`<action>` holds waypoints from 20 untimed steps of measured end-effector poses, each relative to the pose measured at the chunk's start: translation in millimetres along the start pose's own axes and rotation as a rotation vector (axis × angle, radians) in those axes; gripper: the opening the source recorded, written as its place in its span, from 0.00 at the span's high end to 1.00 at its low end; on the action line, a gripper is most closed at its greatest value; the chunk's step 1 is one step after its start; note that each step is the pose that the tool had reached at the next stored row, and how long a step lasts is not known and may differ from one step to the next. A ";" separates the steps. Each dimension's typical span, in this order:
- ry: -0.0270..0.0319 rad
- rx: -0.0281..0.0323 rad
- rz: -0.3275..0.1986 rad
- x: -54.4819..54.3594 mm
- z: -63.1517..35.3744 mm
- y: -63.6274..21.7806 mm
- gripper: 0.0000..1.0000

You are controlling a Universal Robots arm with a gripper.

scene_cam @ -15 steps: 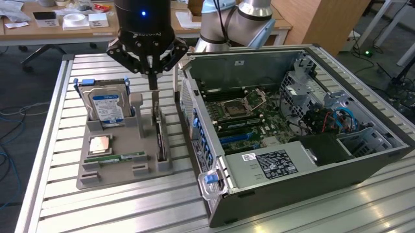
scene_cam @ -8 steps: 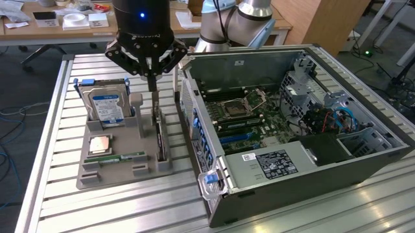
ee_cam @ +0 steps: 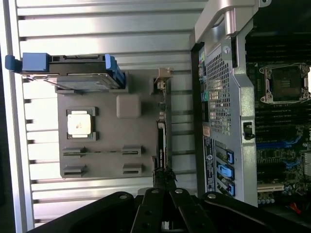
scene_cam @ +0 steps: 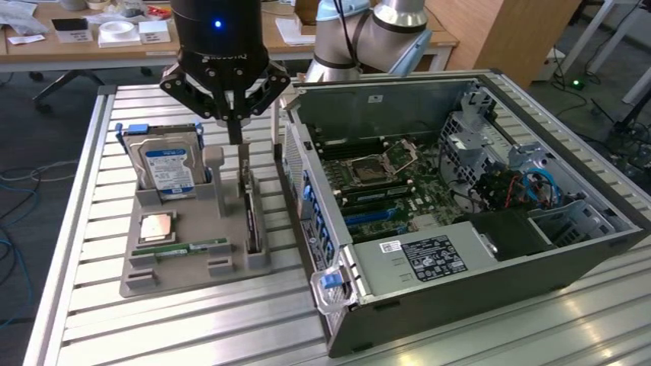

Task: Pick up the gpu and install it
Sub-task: 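Pick up the gpu and move the gpu toward the slot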

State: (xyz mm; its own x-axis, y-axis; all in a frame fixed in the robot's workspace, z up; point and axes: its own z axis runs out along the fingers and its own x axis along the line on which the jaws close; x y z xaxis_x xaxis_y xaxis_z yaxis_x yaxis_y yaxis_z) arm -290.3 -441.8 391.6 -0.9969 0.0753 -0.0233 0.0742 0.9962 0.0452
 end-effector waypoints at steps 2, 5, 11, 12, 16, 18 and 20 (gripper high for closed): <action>0.0000 0.0000 0.000 0.0 0.0 0.0 0.89; 0.0000 0.0000 0.000 0.0 0.0 0.0 0.89; 0.0000 0.0000 0.000 0.0 0.0 0.0 0.89; 0.0001 0.0000 0.000 0.0 0.0 0.0 0.89; 0.0000 0.0000 0.000 0.0 0.0 0.0 0.76; 0.0000 0.0000 0.000 0.0 0.0 0.0 0.71; 0.0000 0.0000 0.000 0.0 0.0 0.0 0.65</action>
State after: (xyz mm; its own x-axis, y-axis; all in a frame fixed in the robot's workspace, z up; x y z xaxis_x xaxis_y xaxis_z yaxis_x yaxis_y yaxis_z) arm -290.3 -441.8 391.6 -0.9969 0.0753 -0.0233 0.0742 0.9962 0.0452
